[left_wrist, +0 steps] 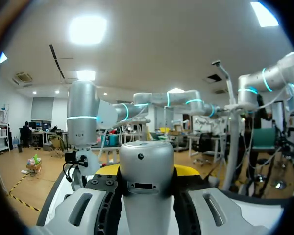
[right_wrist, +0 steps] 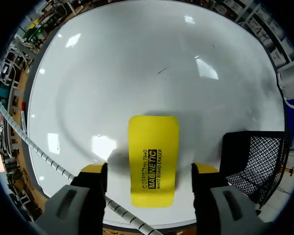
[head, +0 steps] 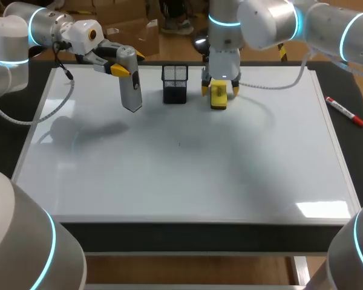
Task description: Pick up the inspection probe, press it on each red-marked spot on the whiteboard one by one, put down the probe, pick up the eraser, and wipe off all the red marks.
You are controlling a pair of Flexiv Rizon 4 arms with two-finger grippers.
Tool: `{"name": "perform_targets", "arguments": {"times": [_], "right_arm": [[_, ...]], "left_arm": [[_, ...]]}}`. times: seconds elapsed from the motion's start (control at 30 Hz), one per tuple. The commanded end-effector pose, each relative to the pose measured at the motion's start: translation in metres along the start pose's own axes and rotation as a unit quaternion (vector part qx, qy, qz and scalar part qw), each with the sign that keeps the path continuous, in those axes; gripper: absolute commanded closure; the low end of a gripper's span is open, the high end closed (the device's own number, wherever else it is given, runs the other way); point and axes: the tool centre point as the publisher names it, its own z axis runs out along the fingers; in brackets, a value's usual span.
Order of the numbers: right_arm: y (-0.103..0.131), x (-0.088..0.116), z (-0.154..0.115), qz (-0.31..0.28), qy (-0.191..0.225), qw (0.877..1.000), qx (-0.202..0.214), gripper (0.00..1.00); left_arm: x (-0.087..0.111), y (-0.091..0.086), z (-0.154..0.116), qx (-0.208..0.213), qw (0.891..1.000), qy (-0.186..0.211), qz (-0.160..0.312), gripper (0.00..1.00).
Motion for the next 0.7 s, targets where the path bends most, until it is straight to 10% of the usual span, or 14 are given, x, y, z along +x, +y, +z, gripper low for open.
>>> {"name": "perform_targets", "arguments": {"times": [0.03, 0.7], "right_arm": [[0.01, 0.012, -0.011, 0.016, 0.0, 1.0, 0.012, 0.0], [0.035, 0.089, -0.076, 0.291, -0.091, 0.952, 0.0, 0.0]], "left_arm": [[-0.001, -0.001, 0.0, -0.001, 1.0, 0.001, -0.001, 1.0], [-0.001, -0.001, 0.0, -0.001, 1.0, 0.001, -0.001, 1.0]]}}
